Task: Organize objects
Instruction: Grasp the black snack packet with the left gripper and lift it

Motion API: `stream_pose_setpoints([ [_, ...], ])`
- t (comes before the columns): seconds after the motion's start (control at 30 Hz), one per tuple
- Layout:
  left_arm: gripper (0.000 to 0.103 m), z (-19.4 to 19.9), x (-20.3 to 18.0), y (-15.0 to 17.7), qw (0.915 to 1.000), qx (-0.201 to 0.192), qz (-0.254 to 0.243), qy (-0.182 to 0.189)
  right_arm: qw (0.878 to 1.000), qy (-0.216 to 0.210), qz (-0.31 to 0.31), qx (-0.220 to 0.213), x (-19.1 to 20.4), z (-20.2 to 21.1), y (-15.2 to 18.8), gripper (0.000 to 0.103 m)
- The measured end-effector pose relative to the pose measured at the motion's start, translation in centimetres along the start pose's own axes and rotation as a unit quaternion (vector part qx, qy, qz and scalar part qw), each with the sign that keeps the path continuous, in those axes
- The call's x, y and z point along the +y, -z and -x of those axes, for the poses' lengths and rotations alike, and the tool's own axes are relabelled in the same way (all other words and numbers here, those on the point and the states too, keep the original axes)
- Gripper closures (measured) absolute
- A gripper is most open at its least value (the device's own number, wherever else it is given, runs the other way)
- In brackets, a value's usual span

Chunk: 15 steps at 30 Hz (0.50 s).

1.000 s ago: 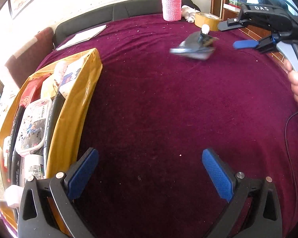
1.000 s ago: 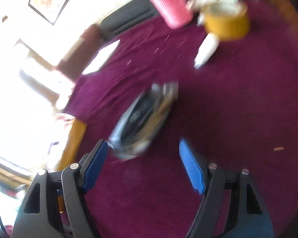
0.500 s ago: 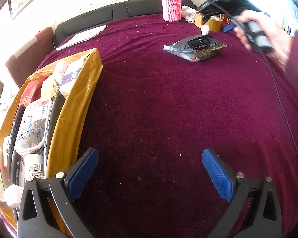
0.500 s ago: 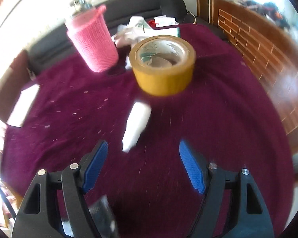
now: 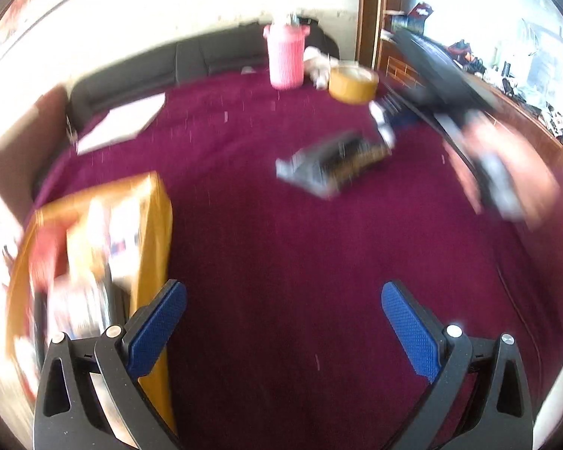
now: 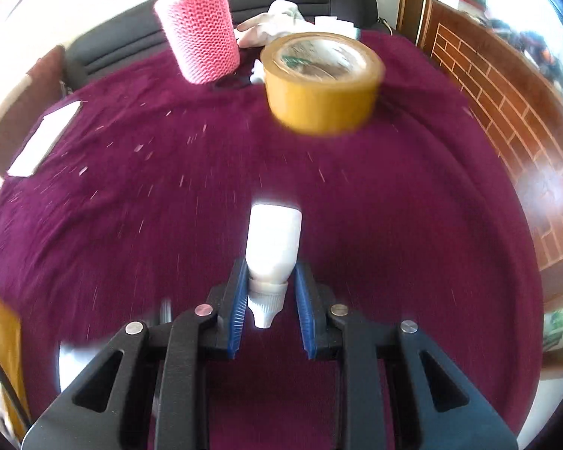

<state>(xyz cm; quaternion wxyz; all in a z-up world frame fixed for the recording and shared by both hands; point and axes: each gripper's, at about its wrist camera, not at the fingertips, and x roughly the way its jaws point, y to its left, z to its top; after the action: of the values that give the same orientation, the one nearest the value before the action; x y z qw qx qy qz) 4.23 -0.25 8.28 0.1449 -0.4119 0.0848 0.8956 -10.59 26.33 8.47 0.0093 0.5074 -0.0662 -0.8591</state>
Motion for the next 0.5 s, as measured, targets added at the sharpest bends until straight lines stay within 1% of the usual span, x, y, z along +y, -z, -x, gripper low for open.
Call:
stream_pose_setpoints([
  [0.03, 0.002, -0.6, 0.0, -1.2, 0.9999, -0.006, -0.009, 0.001, 1.000, -0.013, -0.008, -0.001, -0.3, 0.8, 1.0, 0.081],
  [0.1, 0.002, -2.2, -0.6, -3.6, 0.9991, -0.012, -0.042, -0.003, 0.998, -0.053, -0.030, -0.002, -1.4, 2.6, 4.0, 0.081],
  [0.13, 0.002, -3.5, -1.2, -4.7, 0.9981, -0.007, -0.061, 0.003, 0.997, -0.072, -0.037, -0.004, -1.8, 3.3, 5.3, 0.081],
  [0.17, 0.002, -4.6, -1.5, -5.6, 0.9971, 0.003, -0.075, 0.007, 0.995, -0.087, -0.043, -0.006, -1.6, 3.6, 5.8, 0.081],
  [0.2, 0.002, -6.3, -2.4, -6.5, 0.9950, 0.017, -0.098, 0.009, 0.993, -0.107, -0.050, -0.009, -1.9, 3.9, 6.8, 0.081],
  [0.23, 0.002, -7.5, -2.9, -7.2, 0.9933, 0.023, -0.113, 0.006, 0.990, -0.126, -0.055, -0.009, -2.0, 3.9, 7.4, 0.081],
  [0.27, 0.002, -8.7, -3.6, -7.7, 0.9911, 0.024, -0.131, -0.005, 0.988, -0.141, -0.058, -0.009, -2.1, 4.0, 7.9, 0.081],
  [0.37, 0.002, -11.7, -5.7, -8.4, 0.9797, 0.024, -0.193, -0.049, 0.985, -0.159, -0.066, -0.021, -2.3, 3.7, 7.5, 0.081],
  [0.47, 0.000, -14.4, -7.0, -8.5, 0.9708, 0.046, -0.227, -0.061, 0.982, -0.174, -0.075, -0.019, -2.4, 2.8, 7.5, 0.081],
  [0.5, 0.001, -14.4, -7.2, -8.7, 0.9721, 0.026, -0.225, -0.060, 0.982, -0.174, -0.076, -0.016, -2.5, 2.6, 7.6, 0.081],
])
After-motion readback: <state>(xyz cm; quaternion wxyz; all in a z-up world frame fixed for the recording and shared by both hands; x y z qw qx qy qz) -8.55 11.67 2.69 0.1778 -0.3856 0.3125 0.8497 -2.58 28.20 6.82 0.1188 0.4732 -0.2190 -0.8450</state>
